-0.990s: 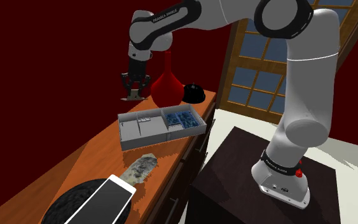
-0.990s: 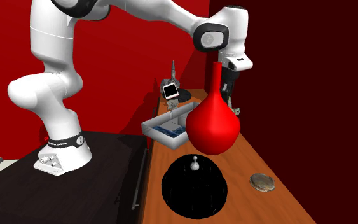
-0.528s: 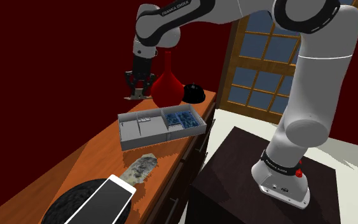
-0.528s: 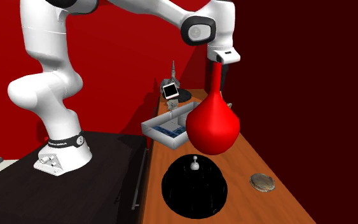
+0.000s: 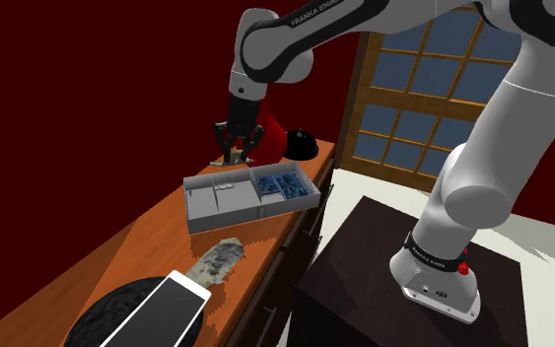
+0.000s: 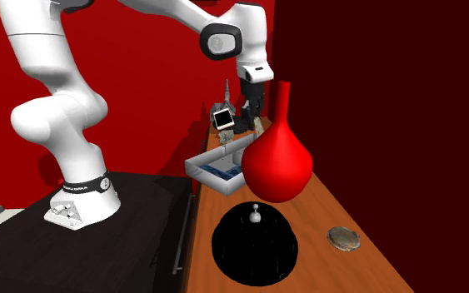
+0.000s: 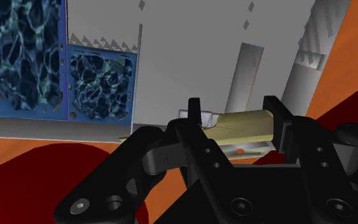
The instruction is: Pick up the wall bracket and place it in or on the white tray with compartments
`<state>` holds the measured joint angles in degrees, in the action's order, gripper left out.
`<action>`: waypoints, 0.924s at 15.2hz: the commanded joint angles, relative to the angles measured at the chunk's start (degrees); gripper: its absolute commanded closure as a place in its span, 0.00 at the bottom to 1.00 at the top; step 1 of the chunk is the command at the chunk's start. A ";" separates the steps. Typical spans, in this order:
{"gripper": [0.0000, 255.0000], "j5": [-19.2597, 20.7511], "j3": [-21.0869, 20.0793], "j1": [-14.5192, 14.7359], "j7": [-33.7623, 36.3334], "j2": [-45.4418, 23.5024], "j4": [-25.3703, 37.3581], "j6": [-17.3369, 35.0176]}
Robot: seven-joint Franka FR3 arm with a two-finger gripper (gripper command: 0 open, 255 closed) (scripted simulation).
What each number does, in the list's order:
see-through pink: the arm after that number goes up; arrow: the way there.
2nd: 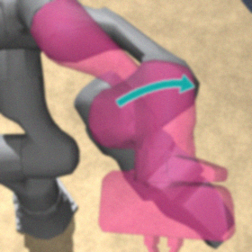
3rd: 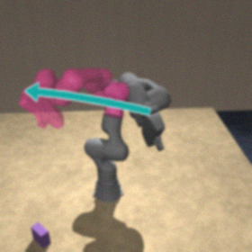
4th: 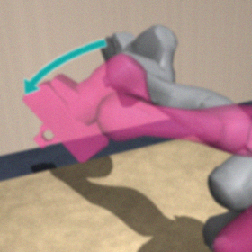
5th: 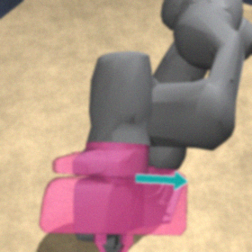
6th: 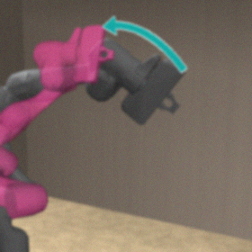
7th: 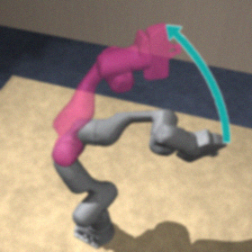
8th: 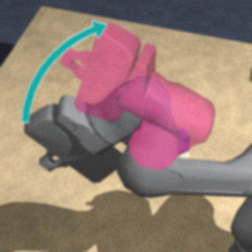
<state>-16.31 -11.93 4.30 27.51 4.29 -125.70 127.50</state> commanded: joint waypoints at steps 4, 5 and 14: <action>1.00 -2.25 -0.94 1.28 0.45 7.48 -8.73 1.57; 1.00 -2.36 -0.99 1.32 0.27 7.11 -9.17 2.37; 1.00 -3.44 -1.44 1.68 -1.38 3.18 -12.59 9.60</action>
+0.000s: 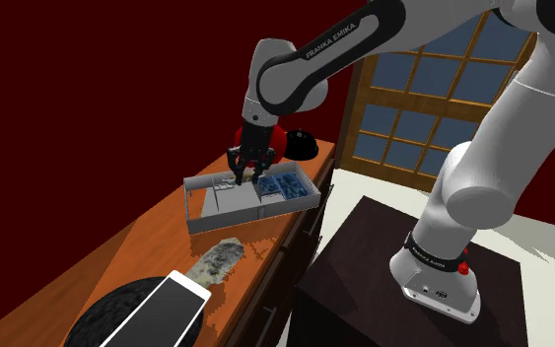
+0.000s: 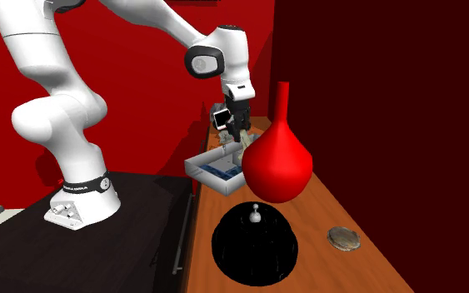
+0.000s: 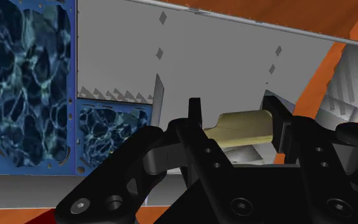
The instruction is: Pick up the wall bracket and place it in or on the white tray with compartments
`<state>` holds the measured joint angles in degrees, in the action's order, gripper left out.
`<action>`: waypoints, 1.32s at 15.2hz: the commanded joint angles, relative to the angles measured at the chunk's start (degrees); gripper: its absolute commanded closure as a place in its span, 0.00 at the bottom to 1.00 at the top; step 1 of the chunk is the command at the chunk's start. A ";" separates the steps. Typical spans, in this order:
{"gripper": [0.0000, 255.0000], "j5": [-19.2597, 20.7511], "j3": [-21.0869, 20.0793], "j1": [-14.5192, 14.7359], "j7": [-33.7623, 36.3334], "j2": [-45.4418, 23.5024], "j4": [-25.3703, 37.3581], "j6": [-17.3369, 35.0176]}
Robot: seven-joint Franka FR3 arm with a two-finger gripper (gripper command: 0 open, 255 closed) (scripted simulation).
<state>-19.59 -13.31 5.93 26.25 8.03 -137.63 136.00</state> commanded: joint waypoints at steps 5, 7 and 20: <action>1.00 -0.46 -0.21 0.12 -0.57 -1.73 -1.36 2.94; 1.00 -0.46 -0.21 0.11 -0.57 -1.73 -1.36 2.94; 0.00 0.41 0.99 -0.75 -0.22 3.65 0.81 -4.79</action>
